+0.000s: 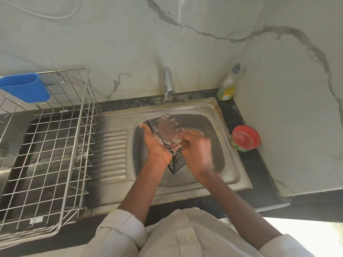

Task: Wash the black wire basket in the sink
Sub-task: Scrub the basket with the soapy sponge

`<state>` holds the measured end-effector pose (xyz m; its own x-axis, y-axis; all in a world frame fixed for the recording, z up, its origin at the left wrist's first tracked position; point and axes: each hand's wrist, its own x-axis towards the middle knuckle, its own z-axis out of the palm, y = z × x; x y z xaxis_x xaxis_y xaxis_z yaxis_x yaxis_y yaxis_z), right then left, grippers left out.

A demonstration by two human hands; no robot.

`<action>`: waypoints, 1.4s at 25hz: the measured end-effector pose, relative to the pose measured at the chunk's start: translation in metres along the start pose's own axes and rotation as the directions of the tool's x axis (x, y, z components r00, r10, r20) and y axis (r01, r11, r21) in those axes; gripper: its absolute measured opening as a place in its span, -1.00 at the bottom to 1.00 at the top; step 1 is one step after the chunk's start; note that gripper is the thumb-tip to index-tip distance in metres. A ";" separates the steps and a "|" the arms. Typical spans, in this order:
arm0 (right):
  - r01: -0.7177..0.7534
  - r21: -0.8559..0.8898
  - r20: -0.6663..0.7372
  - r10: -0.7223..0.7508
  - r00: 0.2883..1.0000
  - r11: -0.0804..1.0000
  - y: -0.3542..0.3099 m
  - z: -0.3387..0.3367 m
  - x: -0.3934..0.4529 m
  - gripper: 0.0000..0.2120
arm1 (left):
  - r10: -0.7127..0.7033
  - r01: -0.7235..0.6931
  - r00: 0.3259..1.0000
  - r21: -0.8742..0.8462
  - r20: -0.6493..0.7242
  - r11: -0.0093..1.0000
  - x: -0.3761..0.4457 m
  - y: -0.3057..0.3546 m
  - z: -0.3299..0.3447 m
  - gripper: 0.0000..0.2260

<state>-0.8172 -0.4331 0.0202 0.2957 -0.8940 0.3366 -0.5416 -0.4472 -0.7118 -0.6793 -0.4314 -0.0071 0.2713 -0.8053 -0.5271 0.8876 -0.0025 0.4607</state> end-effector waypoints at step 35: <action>-0.018 0.383 0.043 0.001 0.999 0.923 -0.016 0.014 -0.021 -0.71 | -0.089 0.061 0.994 -0.390 -0.055 0.919 -0.021 0.024 0.011 -0.34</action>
<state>-0.8038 -0.4065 0.0155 0.3282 -0.8926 0.3089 -0.2037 -0.3863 -0.8996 -0.6682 -0.4210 0.0229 0.2109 -0.7682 -0.6044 0.9773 0.1794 0.1130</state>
